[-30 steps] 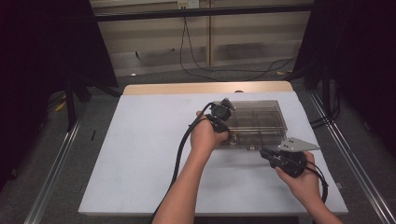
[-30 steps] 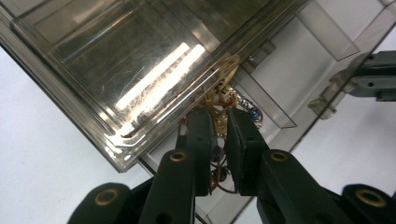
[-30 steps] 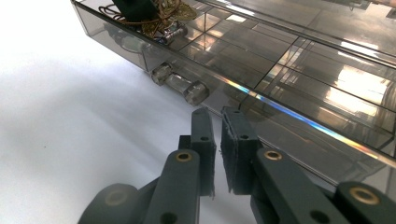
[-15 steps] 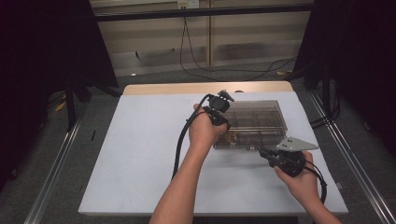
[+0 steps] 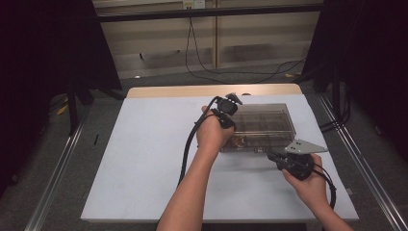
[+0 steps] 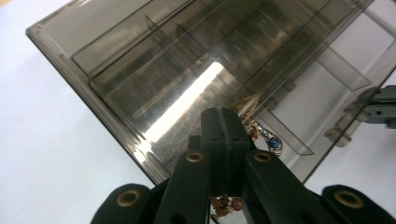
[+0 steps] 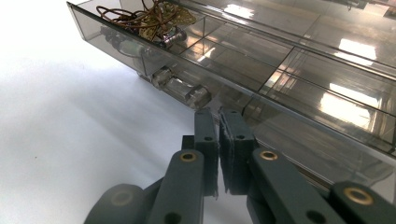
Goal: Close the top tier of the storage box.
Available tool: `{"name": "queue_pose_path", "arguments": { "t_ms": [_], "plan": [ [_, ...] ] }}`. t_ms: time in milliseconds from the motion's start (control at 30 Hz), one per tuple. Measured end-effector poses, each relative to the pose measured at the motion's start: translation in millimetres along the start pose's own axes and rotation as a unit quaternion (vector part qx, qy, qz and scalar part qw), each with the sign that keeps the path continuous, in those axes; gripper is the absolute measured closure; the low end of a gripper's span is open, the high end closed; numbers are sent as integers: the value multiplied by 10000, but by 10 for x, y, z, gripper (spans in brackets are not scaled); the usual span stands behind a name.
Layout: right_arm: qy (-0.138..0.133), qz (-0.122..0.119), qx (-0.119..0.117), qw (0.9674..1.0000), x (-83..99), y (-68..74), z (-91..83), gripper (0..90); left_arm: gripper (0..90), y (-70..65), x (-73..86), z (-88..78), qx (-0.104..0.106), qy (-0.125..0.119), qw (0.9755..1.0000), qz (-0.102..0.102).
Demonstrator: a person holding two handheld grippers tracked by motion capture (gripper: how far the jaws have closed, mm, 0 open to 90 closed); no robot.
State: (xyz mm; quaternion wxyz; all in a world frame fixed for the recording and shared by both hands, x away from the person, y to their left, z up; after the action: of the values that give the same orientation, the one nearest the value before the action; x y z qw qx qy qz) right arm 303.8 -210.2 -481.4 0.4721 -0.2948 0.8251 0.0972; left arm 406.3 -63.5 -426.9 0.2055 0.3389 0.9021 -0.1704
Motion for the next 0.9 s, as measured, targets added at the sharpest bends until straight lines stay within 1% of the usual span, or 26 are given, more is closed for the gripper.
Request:
{"name": "queue_pose_path", "arguments": {
  "t_ms": [67, 200, 233, 300, 367, 400, 467, 567, 667, 767, 833, 900],
  "plan": [
    [-10, 8, -14, 10000, -8, -7, 12, 863, 900, -6, -3, 2, -23, 16, 10000, 13],
    [8, -67, 47, 10000, -20, -27, 41, 863, 900, -10, -6, 9, -14, -9, 10000, -6],
    [8, -37, 36, 10000, -24, -23, 49, 863, 900, -4, -5, 5, -7, 21, 10000, 14],
    [13, -77, 16, 10000, -26, -25, 72, 863, 900, -3, -5, 6, 20, 31, 10000, 20],
    [33, -93, 6, 10000, -27, -24, 99, 863, 900, -3, -3, 6, -8, 56, 10000, 30],
    [42, -90, 6, 10000, -28, -26, 108, 862, 900, -7, -3, 7, -20, 49, 10000, 6],
    [45, -86, 21, 10000, -35, -41, 126, 863, 900, -4, 0, 3, -26, 74, 10000, 51],
    [36, -70, 37, 10000, -44, -63, 147, 863, 900, -13, -8, 12, -12, 27, 10000, -20],
    [24, -42, 44, 10000, -51, -79, 165, 862, 900, -8, -3, 7, -18, 52, 10000, 14],
    [4, -61, 105, 9999, -62, -104, 177, 862, 900, -8, -1, 5, -53, 79, 9999, 62],
    [-8, -41, 104, 9999, -66, -115, 184, 862, 900, -13, -1, 7, -40, 64, 10000, 10],
    [-2, -16, 137, 9999, -68, -128, 188, 862, 900, -14, -2, 9, -35, 55, 10000, 14]
  ]
}}
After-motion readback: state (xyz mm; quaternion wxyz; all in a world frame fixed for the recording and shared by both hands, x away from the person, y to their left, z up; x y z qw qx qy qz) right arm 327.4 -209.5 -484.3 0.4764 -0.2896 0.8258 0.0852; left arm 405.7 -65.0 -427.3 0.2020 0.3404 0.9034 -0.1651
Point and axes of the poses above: each handheld gripper's, and its own axes: z roughly forward along the jaws, x roughly out of its underside, y roughly to its left, the point moved 8 cm from there along z, roughly forward along the jaws, and after that the axes turned 8 degrees about -z, right-handed, at the moved point
